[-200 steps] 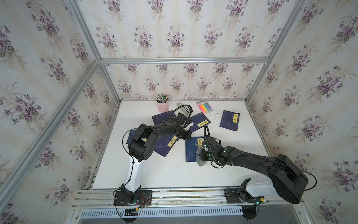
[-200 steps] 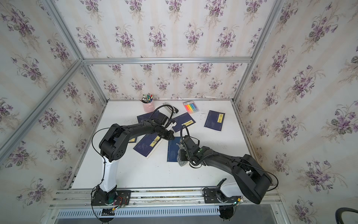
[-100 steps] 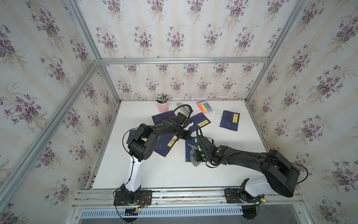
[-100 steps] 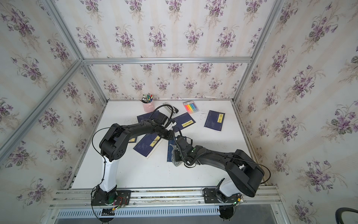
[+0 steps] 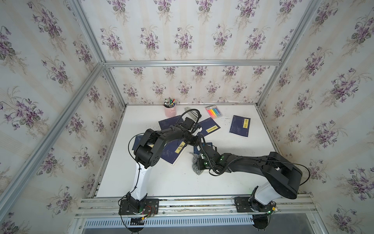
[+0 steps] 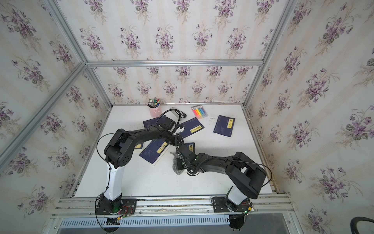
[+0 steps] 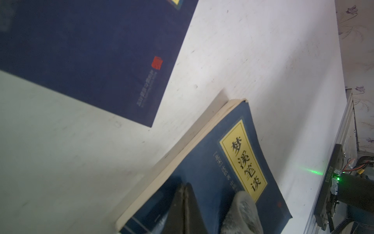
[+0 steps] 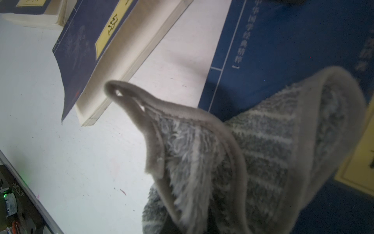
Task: Wipe the cover of the book
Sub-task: Wipe the dirt from the cover of the book.
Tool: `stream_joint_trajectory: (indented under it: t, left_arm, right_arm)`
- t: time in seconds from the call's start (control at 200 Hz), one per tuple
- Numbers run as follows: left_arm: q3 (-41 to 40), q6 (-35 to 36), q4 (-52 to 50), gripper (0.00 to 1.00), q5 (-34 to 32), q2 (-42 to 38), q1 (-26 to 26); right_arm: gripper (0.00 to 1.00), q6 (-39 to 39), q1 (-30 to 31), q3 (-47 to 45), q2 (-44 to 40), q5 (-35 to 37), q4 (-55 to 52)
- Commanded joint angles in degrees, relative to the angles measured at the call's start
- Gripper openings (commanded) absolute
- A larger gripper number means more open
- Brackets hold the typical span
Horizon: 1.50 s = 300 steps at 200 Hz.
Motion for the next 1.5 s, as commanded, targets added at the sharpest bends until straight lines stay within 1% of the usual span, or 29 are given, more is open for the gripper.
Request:
stream_joint_trajectory:
  t: [0.0, 0.16, 0.385, 0.48, 0.635, 0.739, 0.809, 0.954, 1.024, 1.039, 1.084, 1.239, 1.359, 1.494]
  left_arm:
    - [-0.9, 0.7, -8.2, 0.0, -9.0, 2.4, -0.2]
    - [-0.8, 0.9, -8.5, 0.0, -9.3, 2.6, -0.1]
    - [-0.6, 1.0, -8.7, 0.0, -9.2, 2.8, -0.2]
    - [-0.7, 0.9, -8.7, 0.0, -9.1, 2.9, -0.1]
    - [-0.6, 0.9, -8.7, 0.0, -8.9, 2.9, -0.2]
    - [-0.6, 0.9, -8.8, 0.0, -8.9, 3.0, -0.1]
    - [-0.6, 1.0, -8.9, 0.0, -8.9, 2.9, -0.2]
    - [-1.9, 1.1, -8.0, 0.0, -10.6, 1.0, -0.4]
    - [-2.1, 1.4, -8.4, 0.0, -12.0, 0.4, -0.7]
    - [-2.2, 1.5, -8.6, 0.0, -13.7, 0.3, -0.8]
    - [-2.0, 1.8, -9.1, 0.0, -15.4, 0.3, -1.2]
    - [-1.2, 1.4, -10.2, 0.0, -19.2, 1.0, -2.4]
    - [0.0, 0.6, -11.2, 0.0, -19.0, 3.0, -2.3]
    - [0.3, 0.4, -11.4, 0.0, -18.4, 3.2, -2.4]
  right_arm:
    - [0.0, 1.3, -1.1, -1.3, -2.0, 2.7, -2.5]
    - [0.0, 1.4, -5.1, -4.2, -4.5, 2.8, -4.0]
    - [0.0, 1.7, -8.9, -7.4, -8.9, 4.4, -6.4]
    - [0.0, 2.0, -9.1, -7.3, -10.5, 6.2, -8.5]
    - [0.0, 1.8, -9.2, -6.6, -10.5, 7.9, -10.7]
    - [0.0, 1.3, -8.8, -5.9, -9.9, 6.4, -9.8]
    - [0.0, 1.0, -7.3, -5.1, -8.9, 6.0, -9.2]
    - [0.0, 1.5, -5.6, -4.0, -6.1, 5.0, -7.2]
    - [0.0, 2.0, -5.6, -4.0, -4.9, 4.9, -6.8]
    - [0.0, 2.1, -5.5, -4.1, -4.7, 5.0, -6.8]
    - [0.0, 2.2, -5.6, -4.1, -4.6, 5.0, -6.8]
    - [0.0, 2.3, -5.4, -3.9, -5.9, 5.1, -6.4]
    - [0.0, 1.9, -3.7, -3.9, -6.7, 5.0, -4.4]
    - [0.0, 1.5, -0.7, -2.0, -3.6, 5.0, -3.3]
